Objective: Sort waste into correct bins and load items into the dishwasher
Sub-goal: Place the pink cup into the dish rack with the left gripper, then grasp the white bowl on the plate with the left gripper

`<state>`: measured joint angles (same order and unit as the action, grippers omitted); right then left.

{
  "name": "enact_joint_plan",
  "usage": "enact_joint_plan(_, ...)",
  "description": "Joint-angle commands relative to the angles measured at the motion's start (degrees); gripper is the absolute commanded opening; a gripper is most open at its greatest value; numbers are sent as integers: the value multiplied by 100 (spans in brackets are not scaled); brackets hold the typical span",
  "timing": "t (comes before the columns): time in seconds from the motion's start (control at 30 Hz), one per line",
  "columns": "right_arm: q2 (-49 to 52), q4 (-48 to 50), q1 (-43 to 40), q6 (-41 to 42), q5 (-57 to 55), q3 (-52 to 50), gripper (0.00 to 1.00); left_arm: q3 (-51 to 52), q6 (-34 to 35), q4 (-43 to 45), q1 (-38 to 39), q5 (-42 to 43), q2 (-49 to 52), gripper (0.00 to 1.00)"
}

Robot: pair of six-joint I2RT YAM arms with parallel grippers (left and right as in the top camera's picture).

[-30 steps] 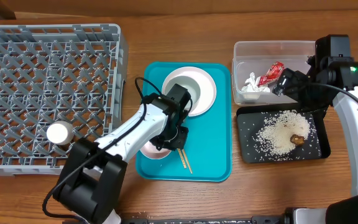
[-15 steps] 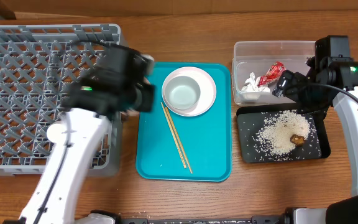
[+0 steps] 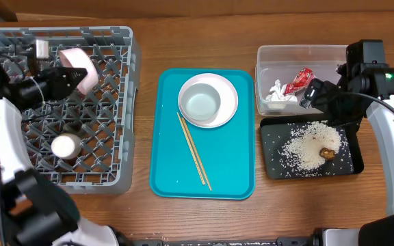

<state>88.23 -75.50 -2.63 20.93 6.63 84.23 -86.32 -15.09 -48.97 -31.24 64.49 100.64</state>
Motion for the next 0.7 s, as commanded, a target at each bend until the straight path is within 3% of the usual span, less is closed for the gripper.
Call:
enact_joint_plan(0.0, -197, 4, -11, -35, -13, 136, 97, -85, -157, 170, -264, 1377, 651, 4)
enact_joint_plan(0.33, -197, -4, -11, -33, -13, 136, 97, -85, -164, -160, -1025, 1255, 1589, 7)
enact_joint_plan(0.37, -197, -4, -11, -35, -13, 136, 97, -85, -164, -236, -1130, 1126, 1593, 18)
enact_joint_plan(0.4, -197, -4, -11, -33, -13, 136, 97, -85, -162, -365, -1239, 951, 1582, 38)
enact_joint_plan(0.47, -197, -4, -11, -35, -13, 136, 97, -85, -162, -634, -1434, 732, 1582, 61)
enact_joint_plan(0.6, -197, -4, -11, -35, -15, 136, 97, -96, -166, -997, -1794, 647, 1528, 97)
enact_joint_plan(0.67, -197, -4, -11, -35, -15, 136, 97, -96, -166, -1064, -1906, 645, 1403, 100)
